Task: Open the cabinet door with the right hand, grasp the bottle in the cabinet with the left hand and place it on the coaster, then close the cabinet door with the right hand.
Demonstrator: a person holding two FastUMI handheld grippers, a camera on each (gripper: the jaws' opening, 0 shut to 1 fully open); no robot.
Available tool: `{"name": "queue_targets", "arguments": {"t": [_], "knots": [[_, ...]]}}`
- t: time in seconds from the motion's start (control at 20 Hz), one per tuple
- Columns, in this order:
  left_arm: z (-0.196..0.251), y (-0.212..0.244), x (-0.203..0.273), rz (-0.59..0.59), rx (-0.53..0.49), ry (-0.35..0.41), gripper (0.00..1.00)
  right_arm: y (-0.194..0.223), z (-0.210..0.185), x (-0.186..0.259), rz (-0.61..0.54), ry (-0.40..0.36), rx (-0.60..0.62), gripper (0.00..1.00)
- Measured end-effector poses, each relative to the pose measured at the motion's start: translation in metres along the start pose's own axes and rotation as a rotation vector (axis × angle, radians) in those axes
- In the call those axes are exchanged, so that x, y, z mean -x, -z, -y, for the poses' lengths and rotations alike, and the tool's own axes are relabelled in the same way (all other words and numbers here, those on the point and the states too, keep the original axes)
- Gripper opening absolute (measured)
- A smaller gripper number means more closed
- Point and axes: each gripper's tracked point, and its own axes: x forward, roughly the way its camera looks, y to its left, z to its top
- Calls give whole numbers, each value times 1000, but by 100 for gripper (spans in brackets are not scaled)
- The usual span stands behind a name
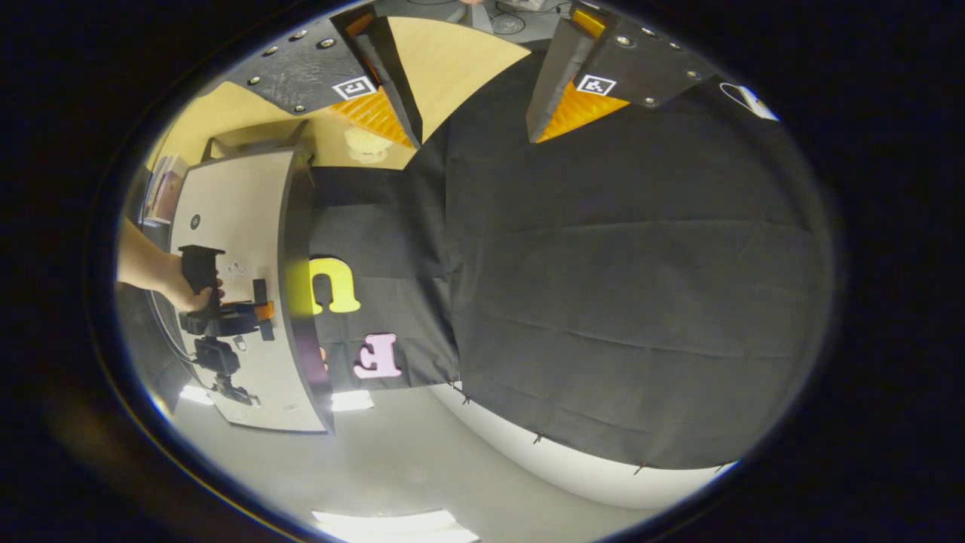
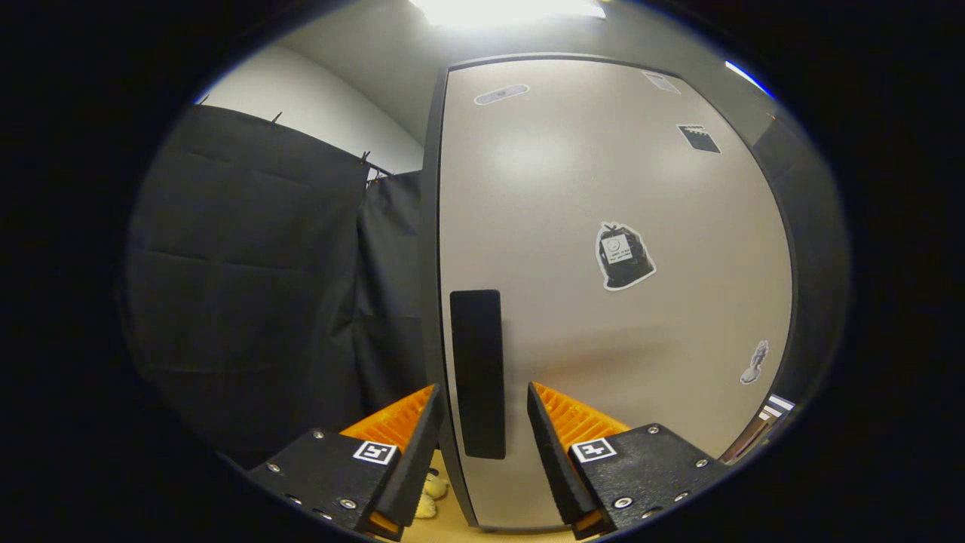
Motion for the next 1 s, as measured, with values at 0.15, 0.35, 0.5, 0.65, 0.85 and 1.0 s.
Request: {"name": "queue_targets", "arguments": {"t": [0.15, 0.35, 0.5, 0.65, 0.85, 1.0], "knots": [[-5, 5, 1, -4, 7, -5, 86, 4, -1, -13, -8, 34, 6, 53], [-4, 10, -3, -21, 22, 8, 86, 6, -1, -6, -33, 20, 3, 19], [1, 9, -7, -13, 20, 37, 80, 5, -1, -1, -46, -15, 7, 19], [5, 6, -10, 2, 8, 72, 86, 4, -2, 7, -52, -49, -11, 19], [10, 3, -12, 10, 11, 114, 86, 4, 0, 15, -56, -86, -14, 18], [15, 8, -17, 17, 13, 147, 86, 5, 3, 18, -62, -114, -19, 19]]}}
